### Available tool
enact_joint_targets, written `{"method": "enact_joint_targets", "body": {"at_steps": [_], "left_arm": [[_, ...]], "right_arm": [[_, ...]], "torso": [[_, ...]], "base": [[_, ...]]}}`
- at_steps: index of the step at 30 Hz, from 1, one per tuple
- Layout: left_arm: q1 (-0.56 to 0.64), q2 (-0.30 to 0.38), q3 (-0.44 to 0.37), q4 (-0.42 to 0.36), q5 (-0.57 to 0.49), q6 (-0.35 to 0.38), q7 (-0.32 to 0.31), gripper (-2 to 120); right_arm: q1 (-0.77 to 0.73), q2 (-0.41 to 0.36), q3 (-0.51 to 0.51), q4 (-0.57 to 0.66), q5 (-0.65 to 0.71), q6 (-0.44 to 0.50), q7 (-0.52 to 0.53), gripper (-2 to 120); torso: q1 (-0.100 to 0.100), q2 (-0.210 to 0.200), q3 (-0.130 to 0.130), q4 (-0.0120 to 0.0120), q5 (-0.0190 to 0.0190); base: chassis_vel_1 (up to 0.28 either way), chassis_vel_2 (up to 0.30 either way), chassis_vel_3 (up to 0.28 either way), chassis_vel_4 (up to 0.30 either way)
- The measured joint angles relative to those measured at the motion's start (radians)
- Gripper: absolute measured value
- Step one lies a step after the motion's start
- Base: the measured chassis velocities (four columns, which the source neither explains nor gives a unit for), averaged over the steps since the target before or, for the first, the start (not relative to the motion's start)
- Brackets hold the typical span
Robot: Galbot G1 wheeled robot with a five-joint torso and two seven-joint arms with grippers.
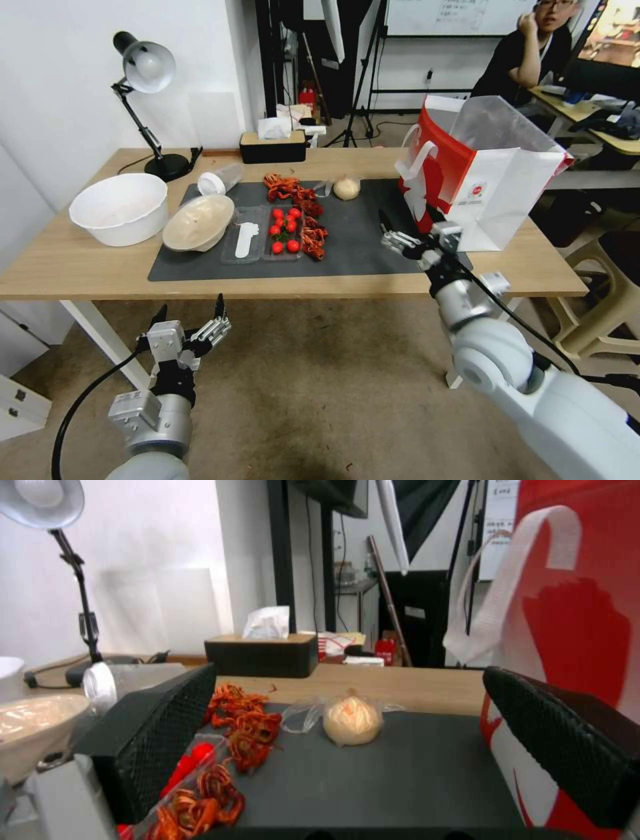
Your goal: Pick up the trash from the table and place it into the takeout bag.
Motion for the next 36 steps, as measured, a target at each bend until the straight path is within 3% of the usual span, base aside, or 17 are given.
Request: {"method": "enact_joint_targets", "body": {"at_steps": [4, 12, 14, 20, 22, 27, 36], "left_arm": [[0.002, 0.001, -0.006, -0.005, 0.001, 0.001, 0.0, 100], [0.004, -0.003, -0.007, -0.008, 0.001, 0.002, 0.0, 100], [0.004, -0.001, -0.012, -0.008, 0.0, 0.003, -0.004, 100], [0.008, -0.001, -0.019, -0.009, -0.003, 0.002, -0.006, 100], [0.007, -0.002, -0.018, -0.006, -0.003, 0.001, -0.006, 100], [0.004, -0.002, -0.018, -0.004, -0.005, 0.001, -0.006, 100], [-0.001, 0.002, -0.021, 0.003, -0.014, 0.002, -0.008, 100]], "right_arm": [[0.087, -0.01, -0.052, -0.011, 0.037, -0.068, 0.024, 100], [0.254, 0.009, -0.169, -0.077, 0.098, -0.094, 0.035, 100], [0.369, 0.057, -0.245, -0.131, 0.134, -0.114, 0.062, 100], [0.493, 0.143, -0.332, -0.217, 0.164, -0.169, 0.145, 100], [0.555, 0.194, -0.374, -0.27, 0.165, -0.207, 0.221, 100], [0.635, 0.26, -0.411, -0.358, 0.165, -0.265, 0.341, 100], [0.721, 0.328, -0.43, -0.485, 0.182, -0.288, 0.369, 100]], "torso": [[0.0, 0.0, 0.0, -0.0001, 0.0], [0.0, 0.0, 0.0, -0.0003, -0.0003], [0.0, 0.0, 0.0, -0.0001, -0.0003], [0.0, 0.0, 0.0, -0.0001, -0.0002], [0.0, 0.0, 0.0, 0.0, -0.0003], [0.0, 0.0, 0.0, 0.0, -0.0004], [0.0, 0.0, 0.0, -0.0002, -0.0002]], "base": [[0.0, 0.0, 0.0, 0.0], [0.0, 0.0, 0.0, 0.0], [0.0, 0.0, 0.0, 0.0], [0.0, 0.0, 0.0, 0.0], [0.0, 0.0, 0.0, 0.0], [0.0, 0.0, 0.0, 0.0], [0.0, 0.0, 0.0, 0.0]]}}
